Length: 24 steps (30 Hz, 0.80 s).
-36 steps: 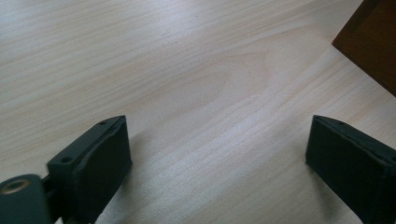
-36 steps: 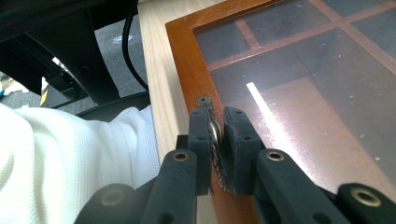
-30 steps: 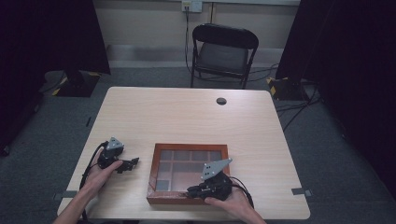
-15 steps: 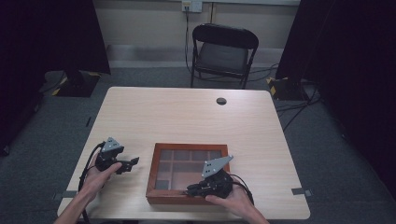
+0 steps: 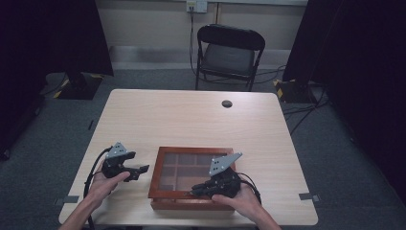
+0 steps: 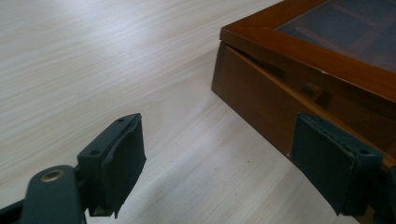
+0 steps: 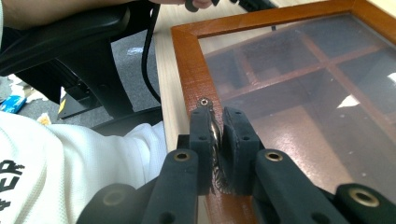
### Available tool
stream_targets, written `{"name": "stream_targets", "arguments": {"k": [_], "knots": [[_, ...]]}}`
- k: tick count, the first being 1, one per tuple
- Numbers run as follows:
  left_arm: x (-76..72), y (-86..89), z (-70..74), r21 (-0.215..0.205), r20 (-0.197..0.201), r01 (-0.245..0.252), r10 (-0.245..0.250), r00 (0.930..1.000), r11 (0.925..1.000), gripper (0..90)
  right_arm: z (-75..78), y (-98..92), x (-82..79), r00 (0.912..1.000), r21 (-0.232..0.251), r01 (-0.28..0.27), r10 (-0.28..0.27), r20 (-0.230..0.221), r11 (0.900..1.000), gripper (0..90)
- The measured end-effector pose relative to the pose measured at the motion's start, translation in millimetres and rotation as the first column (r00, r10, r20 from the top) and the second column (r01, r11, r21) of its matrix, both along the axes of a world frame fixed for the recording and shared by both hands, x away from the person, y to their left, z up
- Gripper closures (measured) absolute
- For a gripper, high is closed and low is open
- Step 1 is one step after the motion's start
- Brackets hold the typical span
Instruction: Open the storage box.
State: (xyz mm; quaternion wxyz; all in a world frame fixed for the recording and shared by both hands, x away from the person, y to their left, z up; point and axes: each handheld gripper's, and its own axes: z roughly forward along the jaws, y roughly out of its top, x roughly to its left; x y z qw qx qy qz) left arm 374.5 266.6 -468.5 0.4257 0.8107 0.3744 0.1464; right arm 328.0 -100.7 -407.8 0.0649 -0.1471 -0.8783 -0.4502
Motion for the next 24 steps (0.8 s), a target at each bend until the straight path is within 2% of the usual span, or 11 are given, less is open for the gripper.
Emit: {"name": "stream_targets", "arguments": {"k": [1,2,8,11,12,16,17,19,21,23,24], "knots": [[-0.1,-1.3,0.2,-0.008,-0.006,0.002,-0.002,1.0000,1.0000,17.3,2.0,0.4,0.0,1.0000,-0.006,0.002,-0.002,0.008,1.000,82.8],[-0.2,-2.3,0.7,0.001,-0.003,0.010,-0.010,0.9999,0.9999,17.2,3.7,0.8,0.2,1.0000,-0.007,0.001,-0.001,0.008,1.000,82.8],[-3.5,-11.1,2.2,-0.014,0.016,0.071,-0.070,0.9974,0.9974,17.1,12.4,0.0,4.1,1.0000,-0.004,-0.005,0.005,0.007,1.000,82.8],[-6.4,-14.4,5.3,-0.040,0.025,0.094,-0.094,0.9953,0.9947,16.7,17.5,0.8,5.8,0.9998,-0.010,-0.011,0.011,0.015,1.000,82.9],[-7.6,-15.9,6.0,-0.051,0.029,0.106,-0.104,0.9941,0.9931,16.5,19.7,0.7,6.2,0.9999,-0.012,-0.008,0.008,0.015,1.000,82.9],[-11.3,-21.4,9.4,-0.056,0.045,0.149,-0.147,0.9881,0.9872,16.8,26.4,-0.2,8.8,0.9997,-0.002,-0.005,0.005,0.024,1.000,82.9],[-12.8,-23.4,10.1,-0.070,0.039,0.160,-0.158,0.9867,0.9846,16.9,27.8,-0.4,9.1,0.9996,-0.003,-0.005,0.005,0.028,1.000,82.9],[-16.2,-27.8,11.5,-0.075,0.046,0.187,-0.184,0.9819,0.9795,22.2,30.0,-1.0,10.0,0.9995,0.003,-0.001,0.001,0.031,1.000,82.9],[-19.4,-34.9,12.9,-0.062,0.062,0.215,-0.211,0.9755,0.9746,21.2,31.0,-0.9,9.6,0.9994,0.005,0.001,-0.001,0.035,1.000,82.9],[-19.8,-35.7,13.4,-0.070,0.064,0.216,-0.211,0.9753,0.9739,22.6,30.7,-1.9,9.7,0.9996,0.008,0.004,-0.005,0.029,1.000,82.6],[-19.5,-35.6,14.3,-0.057,0.072,0.214,-0.210,0.9751,0.9751,22.3,30.5,-3.1,10.3,0.9997,0.015,0.009,-0.009,0.023,1.000,82.4]]}}
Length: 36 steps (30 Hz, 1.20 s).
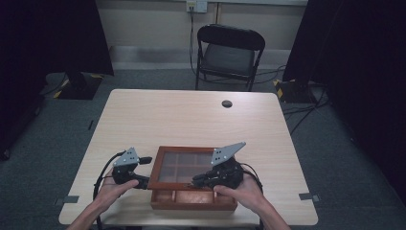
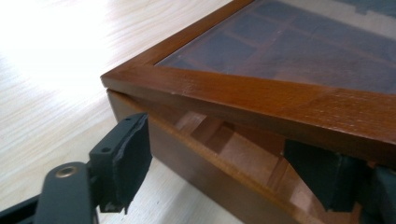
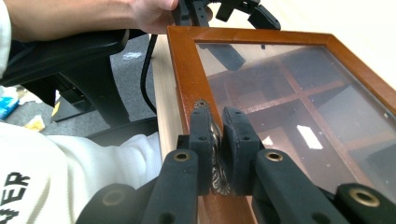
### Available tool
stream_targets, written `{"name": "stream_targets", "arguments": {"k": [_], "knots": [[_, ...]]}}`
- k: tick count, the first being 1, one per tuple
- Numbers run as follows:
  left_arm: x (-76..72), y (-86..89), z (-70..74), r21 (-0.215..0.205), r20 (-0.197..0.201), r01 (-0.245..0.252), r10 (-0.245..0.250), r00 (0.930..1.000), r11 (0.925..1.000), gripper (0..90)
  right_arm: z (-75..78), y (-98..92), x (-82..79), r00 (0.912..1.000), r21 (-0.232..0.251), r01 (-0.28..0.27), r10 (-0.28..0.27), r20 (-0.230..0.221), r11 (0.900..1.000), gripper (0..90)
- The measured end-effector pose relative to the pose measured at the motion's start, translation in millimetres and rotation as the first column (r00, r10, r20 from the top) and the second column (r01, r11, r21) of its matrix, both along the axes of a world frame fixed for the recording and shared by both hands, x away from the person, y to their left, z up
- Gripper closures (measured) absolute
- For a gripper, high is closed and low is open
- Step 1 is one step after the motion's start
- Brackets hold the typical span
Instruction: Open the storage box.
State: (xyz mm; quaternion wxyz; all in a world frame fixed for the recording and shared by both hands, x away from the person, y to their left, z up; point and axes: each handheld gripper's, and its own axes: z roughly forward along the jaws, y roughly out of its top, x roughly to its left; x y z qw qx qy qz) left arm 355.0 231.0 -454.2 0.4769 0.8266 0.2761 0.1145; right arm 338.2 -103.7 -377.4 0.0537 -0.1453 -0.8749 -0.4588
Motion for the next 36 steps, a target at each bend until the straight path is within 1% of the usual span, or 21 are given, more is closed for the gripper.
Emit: {"name": "stream_targets", "arguments": {"k": [1,2,5,7,8,10,11,14,16,17,18,21,23,25,27,30,32,33,34,35,36], "knots": [[0.3,0.0,-0.2,0.008,0.002,-0.002,0.002,1.0000,1.0000,20.9,0.0,-1.3,-0.2,1.0000,0.010,0.007,-0.007,0.001,1.000,78.1],[0.5,0.1,-0.4,0.006,-0.001,-0.004,0.004,1.0000,1.0000,20.1,0.7,-2.7,-0.1,0.9999,0.020,0.012,-0.012,0.002,1.000,71.3],[0.6,0.0,0.5,-0.003,-0.001,-0.003,0.003,1.0000,1.0000,20.4,3.3,-9.5,1.1,0.9992,0.046,0.039,-0.039,0.006,0.998,69.9],[0.2,-0.4,1.0,-0.012,0.003,-0.006,0.006,1.0000,0.9999,20.5,3.2,-13.9,2.2,0.9980,0.053,0.062,-0.063,0.000,0.997,64.5],[-0.3,-0.6,1.5,-0.006,0.002,-0.007,0.007,1.0000,1.0000,20.6,2.8,-15.8,2.5,0.9974,0.055,0.072,-0.072,0.002,0.996,63.9],[-0.5,-0.6,2.0,-0.011,0.002,-0.008,0.008,1.0000,0.9999,21.2,2.7,-19.3,1.3,0.9962,0.060,0.086,-0.086,0.010,0.995,58.2],[0.0,-0.2,2.8,-0.004,0.011,-0.005,0.005,0.9999,1.0000,21.3,2.8,-21.0,1.0,0.9956,0.066,0.092,-0.093,0.015,0.994,55.6],[0.5,0.3,5.4,-0.021,0.015,-0.014,0.014,0.9998,0.9997,21.3,3.4,-25.9,1.4,0.9929,0.060,0.116,-0.118,0.017,0.991,50.0],[0.4,0.2,8.0,-0.034,0.018,-0.014,0.015,0.9997,0.9993,20.9,3.6,-30.0,2.2,0.9908,0.069,0.133,-0.135,0.012,0.989,46.0],[-0.1,0.3,9.7,-0.031,0.027,-0.018,0.018,0.9995,0.9994,21.0,3.7,-32.0,2.5,0.9898,0.070,0.141,-0.142,0.012,0.988,44.4],[-1.1,-0.4,10.6,-0.032,0.025,-0.032,0.033,0.9992,0.9990,21.4,4.0,-33.8,2.5,0.9889,0.072,0.146,-0.148,0.014,0.987,42.1],[-2.4,-0.8,12.8,-0.042,0.029,-0.030,0.031,0.9991,0.9987,21.7,3.9,-37.9,2.7,0.9863,0.083,0.162,-0.164,0.018,0.983,34.2],[-2.0,-0.3,14.5,-0.051,0.031,-0.028,0.030,0.9991,0.9983,22.2,3.4,-39.9,3.3,0.9876,0.085,0.155,-0.157,0.012,0.984,29.2],[-1.9,-0.3,16.6,-0.063,0.031,-0.025,0.026,0.9992,0.9977,22.3,2.6,-41.9,3.4,0.9876,0.095,0.154,-0.156,0.015,0.983,26.8],[-2.3,-1.4,19.6,-0.079,0.032,-0.011,0.013,0.9994,0.9968,22.4,1.6,-42.2,3.6,0.9868,0.086,0.158,-0.161,0.019,0.984,24.8],[-2.8,-2.9,20.9,-0.084,0.031,-0.008,0.010,0.9995,0.9964,22.3,0.7,-42.6,4.0,0.9853,0.081,0.166,-0.169,0.024,0.983,23.6],[-2.5,-3.3,21.8,-0.088,0.035,-0.006,0.009,0.9993,0.9961,22.4,1.1,-44.0,4.5,0.9832,0.090,0.177,-0.180,0.029,0.980,21.8],[-2.4,-3.2,22.5,-0.088,0.041,-0.008,0.012,0.9991,0.9961,22.4,1.3,-44.4,4.5,0.9818,0.088,0.183,-0.187,0.034,0.979,21.0],[-2.3,-3.5,23.1,-0.096,0.039,-0.010,0.014,0.9991,0.9954,22.7,1.5,-45.1,4.3,0.9805,0.084,0.186,-0.190,0.049,0.979,20.7],[-2.1,-3.1,23.9,-0.091,0.044,-0.008,0.012,0.9990,0.9959,23.5,1.8,-46.5,4.2,0.9791,0.089,0.187,-0.193,0.064,0.978,20.9],[-2.4,-3.6,24.4,-0.101,0.047,-0.013,0.018,0.9987,0.9948,24.2,2.0,-47.7,4.4,0.9785,0.097,0.189,-0.196,0.064,0.977,21.0]]}}
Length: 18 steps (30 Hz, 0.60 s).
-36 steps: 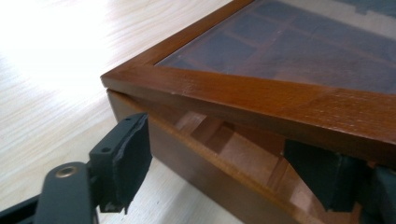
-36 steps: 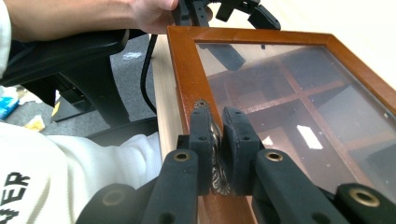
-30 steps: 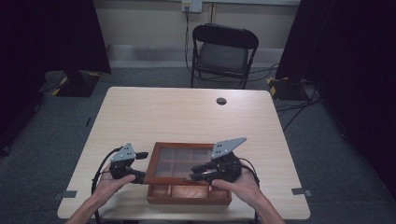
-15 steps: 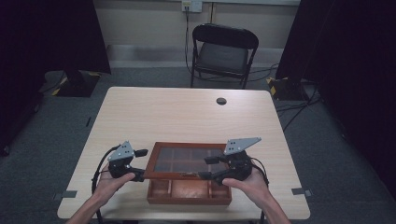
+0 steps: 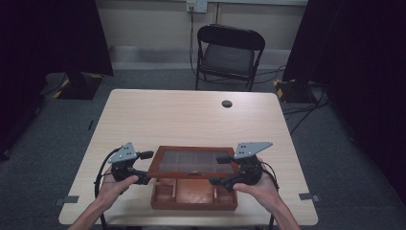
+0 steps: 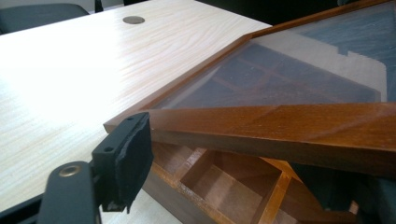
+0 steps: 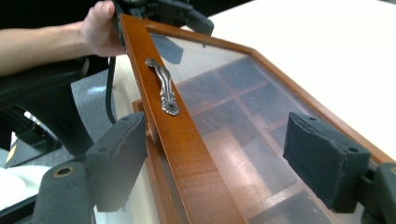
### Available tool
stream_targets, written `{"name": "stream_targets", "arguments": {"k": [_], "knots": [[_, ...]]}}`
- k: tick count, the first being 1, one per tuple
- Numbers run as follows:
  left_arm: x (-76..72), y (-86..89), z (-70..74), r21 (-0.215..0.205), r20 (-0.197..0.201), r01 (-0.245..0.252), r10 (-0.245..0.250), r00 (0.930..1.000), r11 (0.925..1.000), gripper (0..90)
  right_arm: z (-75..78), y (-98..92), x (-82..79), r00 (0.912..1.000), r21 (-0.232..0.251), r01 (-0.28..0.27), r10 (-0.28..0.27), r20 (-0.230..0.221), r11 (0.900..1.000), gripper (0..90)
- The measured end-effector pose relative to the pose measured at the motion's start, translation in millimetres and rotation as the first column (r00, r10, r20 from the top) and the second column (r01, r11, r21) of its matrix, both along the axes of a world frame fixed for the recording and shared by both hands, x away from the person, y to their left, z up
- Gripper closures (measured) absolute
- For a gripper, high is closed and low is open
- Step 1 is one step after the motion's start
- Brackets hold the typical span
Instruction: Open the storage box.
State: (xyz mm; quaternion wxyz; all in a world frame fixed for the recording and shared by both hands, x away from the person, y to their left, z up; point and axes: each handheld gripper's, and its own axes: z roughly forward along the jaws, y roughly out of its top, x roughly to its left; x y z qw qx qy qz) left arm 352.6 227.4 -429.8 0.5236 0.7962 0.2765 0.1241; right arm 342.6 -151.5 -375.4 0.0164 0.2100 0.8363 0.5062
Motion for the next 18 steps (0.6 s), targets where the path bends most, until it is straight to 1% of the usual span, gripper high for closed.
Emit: {"name": "stream_targets", "arguments": {"k": [2,3,6,7,8,10,12,16,17,18], "knots": [[0.2,0.5,1.6,0.000,0.002,0.000,0.000,1.0000,1.0000,25.3,0.0,-2.8,1.3,0.9997,-0.009,0.021,-0.021,0.012,1.000,18.3],[0.1,-0.2,1.8,-0.012,-0.003,-0.001,0.001,1.0000,0.9999,25.4,-0.4,-4.4,2.4,0.9997,-0.004,0.024,-0.024,0.010,1.000,18.0],[0.0,-1.1,3.1,-0.020,-0.002,-0.007,0.007,1.0000,0.9998,25.3,-0.4,-5.5,2.9,0.9996,-0.005,0.026,-0.025,0.015,1.000,17.6],[-0.3,-1.2,4.0,-0.014,0.004,-0.014,0.014,0.9999,0.9998,25.3,-0.4,-5.5,2.9,0.9996,-0.005,0.026,-0.025,0.015,1.000,17.6],[-0.6,-1.3,4.5,-0.011,0.018,-0.021,0.021,0.9996,0.9997,25.5,-0.3,-5.8,3.0,0.9994,-0.009,0.029,-0.029,0.017,1.000,17.2],[-0.6,-1.1,5.5,-0.015,0.018,-0.024,0.024,0.9995,0.9996,25.7,-0.1,-6.1,2.9,0.9993,-0.010,0.031,-0.031,0.021,0.999,17.2],[-0.6,-1.6,7.2,-0.027,0.017,-0.025,0.025,0.9995,0.9993,26.4,0.9,-8.1,2.1,0.9982,0.002,0.047,-0.047,0.037,0.999,17.1],[-0.4,-2.8,8.6,-0.031,0.013,-0.015,0.016,0.9998,0.9994,27.3,0.9,-9.0,2.6,0.9979,-0.006,0.051,-0.051,0.041,0.999,16.1],[-0.4,-3.6,9.1,-0.039,0.010,-0.018,0.019,0.9998,0.9991,27.7,0.9,-9.0,2.6,0.9979,-0.006,0.051,-0.051,0.041,0.999,16.1],[0.2,-3.2,10.8,-0.029,0.017,-0.014,0.014,0.9998,0.9995,28.4,0.6,-9.8,3.0,0.9973,-0.014,0.061,-0.061,0.042,0.998,17.0]]}}
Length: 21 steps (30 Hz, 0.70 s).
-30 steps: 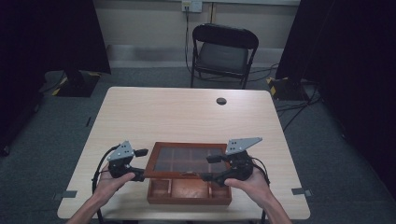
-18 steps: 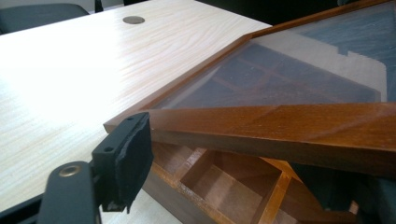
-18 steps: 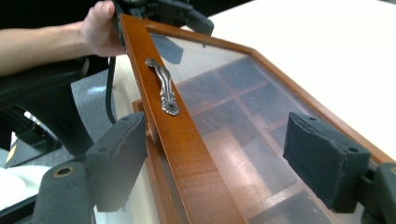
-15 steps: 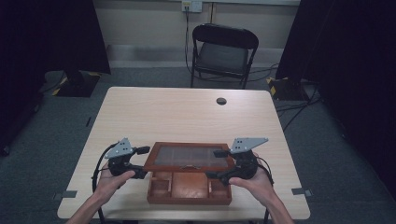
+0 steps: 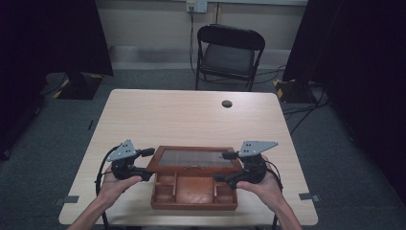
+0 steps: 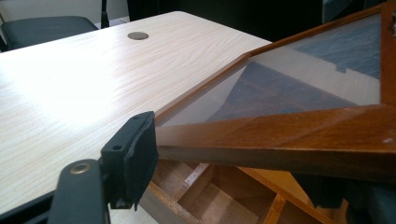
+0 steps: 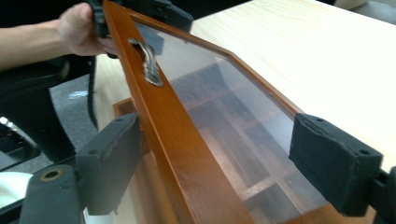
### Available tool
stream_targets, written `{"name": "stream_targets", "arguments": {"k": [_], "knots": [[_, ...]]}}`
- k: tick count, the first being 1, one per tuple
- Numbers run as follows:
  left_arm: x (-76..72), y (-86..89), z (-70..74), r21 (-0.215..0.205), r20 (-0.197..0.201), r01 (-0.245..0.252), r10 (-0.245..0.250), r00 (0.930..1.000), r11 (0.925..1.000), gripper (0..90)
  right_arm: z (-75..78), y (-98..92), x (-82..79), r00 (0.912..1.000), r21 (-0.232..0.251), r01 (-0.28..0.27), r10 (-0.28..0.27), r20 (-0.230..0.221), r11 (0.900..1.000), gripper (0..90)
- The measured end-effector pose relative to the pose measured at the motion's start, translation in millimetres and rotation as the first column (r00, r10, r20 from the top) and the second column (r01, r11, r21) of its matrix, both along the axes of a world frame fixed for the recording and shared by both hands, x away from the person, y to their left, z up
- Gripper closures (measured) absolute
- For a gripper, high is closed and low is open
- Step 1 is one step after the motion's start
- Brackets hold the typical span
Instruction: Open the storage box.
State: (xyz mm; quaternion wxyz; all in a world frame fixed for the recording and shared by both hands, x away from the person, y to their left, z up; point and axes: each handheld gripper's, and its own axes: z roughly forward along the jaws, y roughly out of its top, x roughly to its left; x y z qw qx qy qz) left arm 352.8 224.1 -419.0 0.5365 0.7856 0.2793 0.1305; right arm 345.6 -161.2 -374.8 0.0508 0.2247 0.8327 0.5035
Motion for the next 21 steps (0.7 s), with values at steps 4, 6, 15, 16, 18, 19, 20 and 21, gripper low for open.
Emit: {"name": "stream_targets", "arguments": {"k": [4,6,15,16,18,19,20,21], "knots": [[-0.2,-0.6,2.0,0.004,0.002,0.001,-0.001,1.0000,1.0000,29.7,-2.1,-2.0,2.0,0.9998,-0.016,0.021,-0.021,0.002,1.000,17.6],[-0.1,-0.3,3.8,-0.002,0.009,0.002,-0.002,1.0000,1.0000,30.6,-4.2,-4.2,4.7,0.9993,-0.018,0.036,-0.036,-0.005,0.999,19.6],[9.4,-2.2,11.5,-0.014,0.006,0.024,-0.024,0.9997,0.9996,35.3,-2.7,-14.3,15.3,0.9962,0.017,0.085,-0.085,-0.018,0.996,27.1],[9.4,-2.2,11.5,-0.014,0.006,0.024,-0.024,0.9997,0.9996,35.7,-2.4,-14.1,16.5,0.9963,0.018,0.084,-0.084,-0.019,0.996,28.2],[11.3,-5.5,14.3,-0.023,0.002,0.033,-0.033,0.9995,0.9992,37.8,-1.0,-13.7,19.1,0.9960,0.027,0.088,-0.088,-0.017,0.996,29.9],[11.3,-5.5,14.3,-0.023,0.002,0.033,-0.033,0.9995,0.9992,38.0,-1.0,-13.7,19.1,0.9960,0.027,0.088,-0.088,-0.017,0.996,29.9],[12.4,-6.1,15.4,-0.015,0.011,0.035,-0.035,0.9993,0.9993,38.0,0.0,-13.6,20.4,0.9956,0.029,0.092,-0.092,-0.017,0.995,30.0],[13.3,-6.7,16.3,-0.015,0.009,0.033,-0.033,0.9994,0.9994,38.2,1.0,-13.7,21.7,0.9948,0.034,0.102,-0.101,-0.012,0.994,30.2]]}}
